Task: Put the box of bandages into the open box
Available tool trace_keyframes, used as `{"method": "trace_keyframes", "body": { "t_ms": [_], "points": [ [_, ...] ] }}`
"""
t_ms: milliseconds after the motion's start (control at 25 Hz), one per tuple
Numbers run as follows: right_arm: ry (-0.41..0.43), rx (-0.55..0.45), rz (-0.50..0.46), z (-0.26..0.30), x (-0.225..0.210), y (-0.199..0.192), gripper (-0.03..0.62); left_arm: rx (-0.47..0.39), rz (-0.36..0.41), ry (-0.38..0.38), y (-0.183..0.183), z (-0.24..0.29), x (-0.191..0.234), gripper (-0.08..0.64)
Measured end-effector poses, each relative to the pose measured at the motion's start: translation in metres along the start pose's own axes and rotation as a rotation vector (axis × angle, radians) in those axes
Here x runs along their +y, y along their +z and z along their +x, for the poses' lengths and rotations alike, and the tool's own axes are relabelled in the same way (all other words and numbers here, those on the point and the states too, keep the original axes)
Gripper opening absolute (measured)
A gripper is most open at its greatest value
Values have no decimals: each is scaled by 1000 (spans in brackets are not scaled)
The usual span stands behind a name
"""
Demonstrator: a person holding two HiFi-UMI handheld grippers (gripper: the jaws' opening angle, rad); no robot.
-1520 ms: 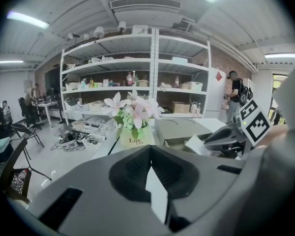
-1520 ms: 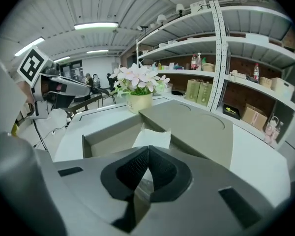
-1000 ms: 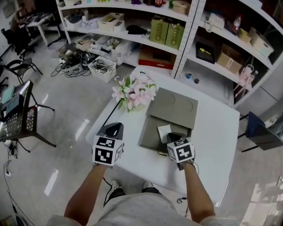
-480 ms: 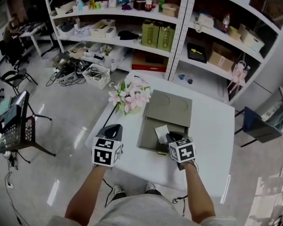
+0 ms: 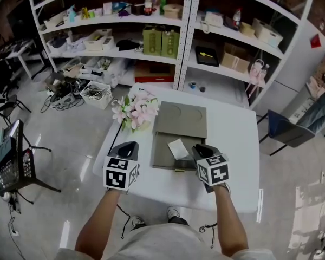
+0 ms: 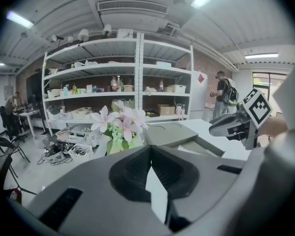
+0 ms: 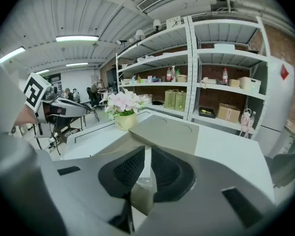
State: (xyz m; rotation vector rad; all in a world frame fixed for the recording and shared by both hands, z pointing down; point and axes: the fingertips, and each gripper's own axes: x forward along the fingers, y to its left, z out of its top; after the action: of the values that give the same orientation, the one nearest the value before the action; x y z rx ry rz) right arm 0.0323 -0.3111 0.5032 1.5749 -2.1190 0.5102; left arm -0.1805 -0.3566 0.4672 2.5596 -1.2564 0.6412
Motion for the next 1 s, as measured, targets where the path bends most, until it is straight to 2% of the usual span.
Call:
{"method": "trace_keyframes", "body": {
  "t_ms": [400, 800, 1000],
  "points": [
    [-102, -142, 47, -67, -10, 29, 44, -42, 32, -79, 16, 4, -19, 3],
    [-149, -292, 69, -126, -16, 60, 5, -60, 29, -94, 26, 1, -29, 3],
    [-171, -343, 75, -142, -25, 68, 5, -65, 26, -94, 30, 3, -36, 3]
  ]
}}
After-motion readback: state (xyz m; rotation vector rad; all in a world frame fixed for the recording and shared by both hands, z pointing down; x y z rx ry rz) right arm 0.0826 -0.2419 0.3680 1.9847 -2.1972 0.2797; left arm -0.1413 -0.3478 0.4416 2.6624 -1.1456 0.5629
